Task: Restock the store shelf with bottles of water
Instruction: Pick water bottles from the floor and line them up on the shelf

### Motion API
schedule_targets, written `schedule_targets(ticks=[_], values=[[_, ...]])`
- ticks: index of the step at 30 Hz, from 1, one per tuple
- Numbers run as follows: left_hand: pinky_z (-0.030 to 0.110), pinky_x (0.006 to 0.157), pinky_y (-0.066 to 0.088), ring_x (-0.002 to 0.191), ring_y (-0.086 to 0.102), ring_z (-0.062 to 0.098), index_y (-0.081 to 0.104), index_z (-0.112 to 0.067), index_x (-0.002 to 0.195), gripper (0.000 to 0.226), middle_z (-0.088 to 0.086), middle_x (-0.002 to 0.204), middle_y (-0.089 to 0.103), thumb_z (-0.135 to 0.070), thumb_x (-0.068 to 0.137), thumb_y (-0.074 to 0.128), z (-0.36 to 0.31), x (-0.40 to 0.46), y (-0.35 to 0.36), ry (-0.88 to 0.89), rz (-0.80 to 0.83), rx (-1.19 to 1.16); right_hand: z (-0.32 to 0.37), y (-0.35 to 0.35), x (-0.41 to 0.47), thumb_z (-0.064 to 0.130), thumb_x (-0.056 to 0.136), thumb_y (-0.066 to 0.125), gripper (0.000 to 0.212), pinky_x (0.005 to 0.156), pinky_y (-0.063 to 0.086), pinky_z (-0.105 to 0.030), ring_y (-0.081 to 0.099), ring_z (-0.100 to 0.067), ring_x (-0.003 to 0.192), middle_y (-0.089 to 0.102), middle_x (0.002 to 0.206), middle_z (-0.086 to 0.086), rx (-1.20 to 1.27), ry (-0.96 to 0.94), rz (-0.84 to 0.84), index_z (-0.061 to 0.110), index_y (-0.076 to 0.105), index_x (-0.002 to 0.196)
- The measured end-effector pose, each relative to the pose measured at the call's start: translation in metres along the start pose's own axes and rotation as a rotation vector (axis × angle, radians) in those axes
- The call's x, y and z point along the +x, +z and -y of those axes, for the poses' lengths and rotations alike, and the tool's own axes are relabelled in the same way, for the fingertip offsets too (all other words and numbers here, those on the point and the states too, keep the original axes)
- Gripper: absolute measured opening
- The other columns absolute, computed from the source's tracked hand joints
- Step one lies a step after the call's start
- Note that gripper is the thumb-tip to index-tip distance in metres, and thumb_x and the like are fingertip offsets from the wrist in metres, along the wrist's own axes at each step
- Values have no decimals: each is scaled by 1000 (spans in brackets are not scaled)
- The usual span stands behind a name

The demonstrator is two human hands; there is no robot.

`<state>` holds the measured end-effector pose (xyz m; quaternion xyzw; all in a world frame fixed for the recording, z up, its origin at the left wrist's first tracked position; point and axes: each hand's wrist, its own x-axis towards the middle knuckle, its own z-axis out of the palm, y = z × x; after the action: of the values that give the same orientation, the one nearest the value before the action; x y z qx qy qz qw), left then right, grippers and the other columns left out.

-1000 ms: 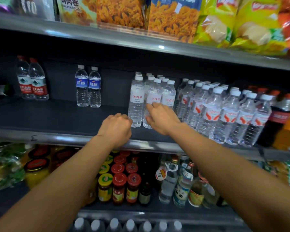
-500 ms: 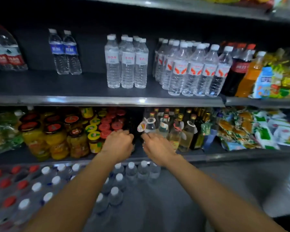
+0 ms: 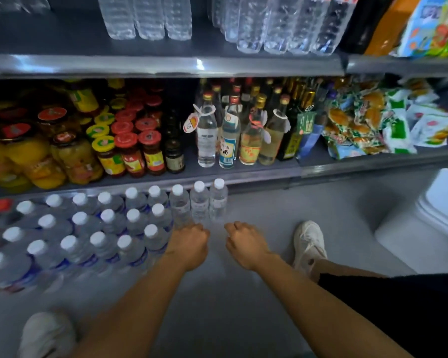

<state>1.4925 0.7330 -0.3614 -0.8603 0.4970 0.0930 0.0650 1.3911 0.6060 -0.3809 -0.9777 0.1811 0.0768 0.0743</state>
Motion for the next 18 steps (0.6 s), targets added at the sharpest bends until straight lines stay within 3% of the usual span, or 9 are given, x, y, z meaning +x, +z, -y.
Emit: schedule_targets(ticks=[11,18], values=[[33,85,45,112,52,27,57,-11,115,26,8,119,55,-23,97,42,2,62,56,30,79,-58,-35,38,79,24,97,44,35,91,39,-36,51,-34,113,53,126,-17,160,142,-12,5,47,126],[33,88,42,110,52,28,57,-8,113,26,11,117,56,-20,95,44,14,99,83,37,100,-128,-47,55,148,33,86,67,65,100,37,-39,44,-34,122,45,134,-18,470,271,-104,4,37,136]])
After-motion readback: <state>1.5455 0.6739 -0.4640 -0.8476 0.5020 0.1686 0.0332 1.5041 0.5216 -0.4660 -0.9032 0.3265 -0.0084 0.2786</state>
